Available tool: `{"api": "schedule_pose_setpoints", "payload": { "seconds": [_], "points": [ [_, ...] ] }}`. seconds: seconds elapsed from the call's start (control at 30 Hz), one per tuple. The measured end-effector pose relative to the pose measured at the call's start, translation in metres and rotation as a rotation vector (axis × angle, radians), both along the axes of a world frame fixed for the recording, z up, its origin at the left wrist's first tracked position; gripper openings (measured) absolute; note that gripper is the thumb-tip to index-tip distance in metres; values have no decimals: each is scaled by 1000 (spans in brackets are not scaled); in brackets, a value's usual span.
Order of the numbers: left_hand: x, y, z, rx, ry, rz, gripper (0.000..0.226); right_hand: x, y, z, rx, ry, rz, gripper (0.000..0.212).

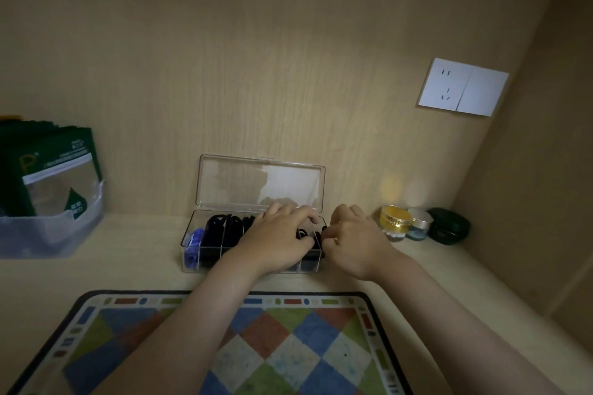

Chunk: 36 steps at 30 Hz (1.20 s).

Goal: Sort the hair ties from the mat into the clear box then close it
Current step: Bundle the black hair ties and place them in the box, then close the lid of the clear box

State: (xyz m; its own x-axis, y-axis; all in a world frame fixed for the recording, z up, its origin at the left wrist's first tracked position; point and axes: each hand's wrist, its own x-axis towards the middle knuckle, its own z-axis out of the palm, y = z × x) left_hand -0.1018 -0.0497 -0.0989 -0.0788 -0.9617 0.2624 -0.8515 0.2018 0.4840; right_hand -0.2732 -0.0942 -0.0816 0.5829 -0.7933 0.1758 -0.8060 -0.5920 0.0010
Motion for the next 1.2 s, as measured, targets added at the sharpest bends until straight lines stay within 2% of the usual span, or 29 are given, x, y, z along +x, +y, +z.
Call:
{"api": "schedule_pose_setpoints", "payload": {
  "seconds": [0.1, 0.2, 0.3, 0.33, 0.4, 0.47, 0.57, 0.7, 0.8, 0.87, 1.03, 1.1, 1.2],
  "points": [
    [-1, 2, 0, 10, -59, -22, 29, -6, -8, 6, 160, -40, 36, 33],
    [-2, 3, 0, 25, -74, -17, 29, -15, -13, 5, 260, -298, 55, 29],
    [-3, 2, 0, 34, -105, -23, 31, -22, -13, 0, 219, -563, 8, 30],
    [-3, 1, -1, 36, -104, -21, 32, -23, -13, -2, 174, -556, 15, 29],
    [-3, 0, -1, 28, -93, -8, 32, -24, -13, -8, 89, -414, 40, 34],
    [-3, 0, -2, 10, -92, 7, 34, -22, -8, -11, 28, -240, 34, 49],
    [-3, 0, -2, 9, -85, 12, 37, -10, -4, -12, -45, -80, 29, 64],
    [-2, 0, 0, -23, -90, 12, 39, -2, -9, -7, 44, -58, 13, 48],
    [3, 6, 13, -68, -59, 53, 42, -6, -12, 0, 213, -297, 7, 38],
    [14, 12, 26, -120, 44, 141, 38, -8, -14, 8, 248, -444, -23, 36],
    [69, 21, 42, -272, 269, 566, 32, 2, -21, 26, 373, -760, -126, 50],
    [91, 21, 41, -188, 348, 725, 43, 12, -24, 30, 470, -846, -135, 58],
    [108, 22, 39, -29, 549, 696, 66, 26, -29, 31, 588, -933, -95, 60]
  ]
}}
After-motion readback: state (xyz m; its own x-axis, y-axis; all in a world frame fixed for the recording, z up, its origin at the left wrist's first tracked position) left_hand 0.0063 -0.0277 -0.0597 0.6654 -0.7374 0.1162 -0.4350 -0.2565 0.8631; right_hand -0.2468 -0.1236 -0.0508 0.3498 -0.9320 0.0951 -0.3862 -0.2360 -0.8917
